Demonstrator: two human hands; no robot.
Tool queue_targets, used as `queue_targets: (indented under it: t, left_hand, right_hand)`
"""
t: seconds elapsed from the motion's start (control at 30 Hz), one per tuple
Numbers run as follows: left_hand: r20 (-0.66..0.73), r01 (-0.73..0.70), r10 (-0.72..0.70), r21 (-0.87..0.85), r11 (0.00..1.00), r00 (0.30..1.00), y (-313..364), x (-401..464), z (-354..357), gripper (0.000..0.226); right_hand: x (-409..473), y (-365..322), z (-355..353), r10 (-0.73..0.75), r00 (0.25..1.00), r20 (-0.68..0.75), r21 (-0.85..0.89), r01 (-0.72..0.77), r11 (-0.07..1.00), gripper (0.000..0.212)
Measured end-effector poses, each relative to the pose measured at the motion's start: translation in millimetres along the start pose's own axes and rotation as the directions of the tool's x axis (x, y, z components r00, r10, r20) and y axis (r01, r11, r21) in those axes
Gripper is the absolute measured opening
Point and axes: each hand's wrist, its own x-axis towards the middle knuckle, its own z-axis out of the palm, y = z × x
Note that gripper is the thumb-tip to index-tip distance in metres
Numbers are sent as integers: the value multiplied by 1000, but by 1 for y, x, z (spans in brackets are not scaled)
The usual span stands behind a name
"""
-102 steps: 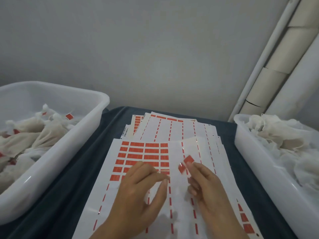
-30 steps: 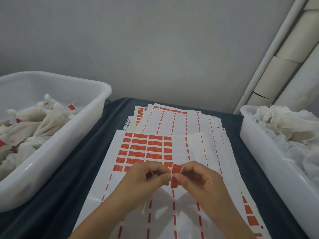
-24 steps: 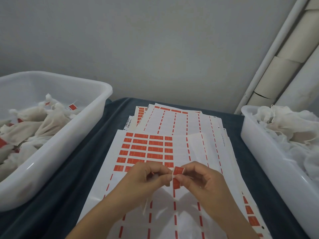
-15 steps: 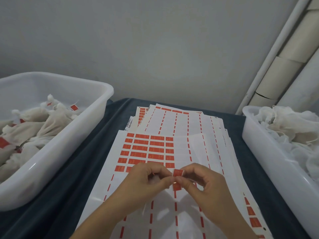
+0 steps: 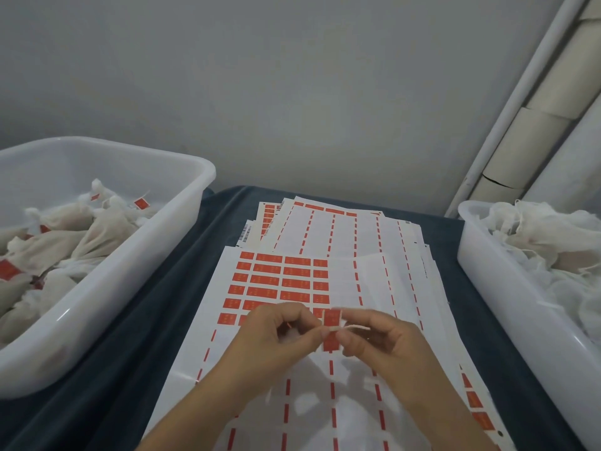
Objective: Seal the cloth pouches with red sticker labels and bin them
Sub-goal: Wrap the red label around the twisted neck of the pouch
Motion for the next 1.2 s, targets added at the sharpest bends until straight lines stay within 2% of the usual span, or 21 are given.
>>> queue_targets:
  t: [0.13, 0.33, 0.5, 0.63, 0.7, 0.73, 0.8, 0.83, 0.9, 0.97, 1.1, 1.2]
  left_hand:
    - [8, 3, -3, -11, 1000, 1000, 1, 0, -1, 18]
    - [16, -11, 11, -8, 1000, 1000, 0, 2, 0, 22]
    - [-47, -53, 57, 76, 996, 997, -3, 3, 3, 15]
    - [-63, -99, 105, 98, 990, 992, -2, 0, 7, 15]
    - [-80, -91, 98, 87, 992, 992, 1, -1, 8, 5]
    - [-97, -85, 94, 95, 992, 991, 2, -2, 9, 8]
    - [-148, -78, 101, 158, 984, 984, 2, -3, 11, 39]
    - [-175, -73, 107, 188, 979, 979, 1, -3, 11, 47]
    - [-179, -101, 144, 227, 969, 973, 0, -3, 10, 50]
    - [-115, -152, 185, 245, 957, 976, 1, -5, 9, 49]
    - [13, -189, 189, 62, 980, 982, -3, -3, 8, 47]
    - [36, -179, 182, -58, 982, 983, -6, -1, 4, 46]
  right_hand:
    - [-2, -2, 0, -6, 1000, 30, 38, 5, 999, 19]
    - [1, 1, 1, 7, 997, -72, -28, -9, 1000, 20]
    - [1, 2, 3, -40, 985, -171, -118, 20, 993, 15]
    - [2, 2, 2, 6, 986, -165, -56, -15, 998, 16]
    - [2, 2, 2, 32, 988, -151, -24, -36, 999, 18]
    - [2, 2, 2, 48, 988, -146, -11, -50, 999, 20]
    - [2, 1, 1, 94, 984, -149, 10, -94, 996, 23]
    - [2, 1, 0, 116, 982, -152, 10, -116, 993, 25]
    - [2, -1, -2, 141, 981, -134, -8, -143, 990, 28]
    - [2, -2, -1, 159, 982, -101, -27, -162, 986, 30]
    - [1, -3, -4, 185, 977, -106, 14, -184, 983, 29]
    - [1, -3, -4, 189, 976, -111, 46, -185, 982, 26]
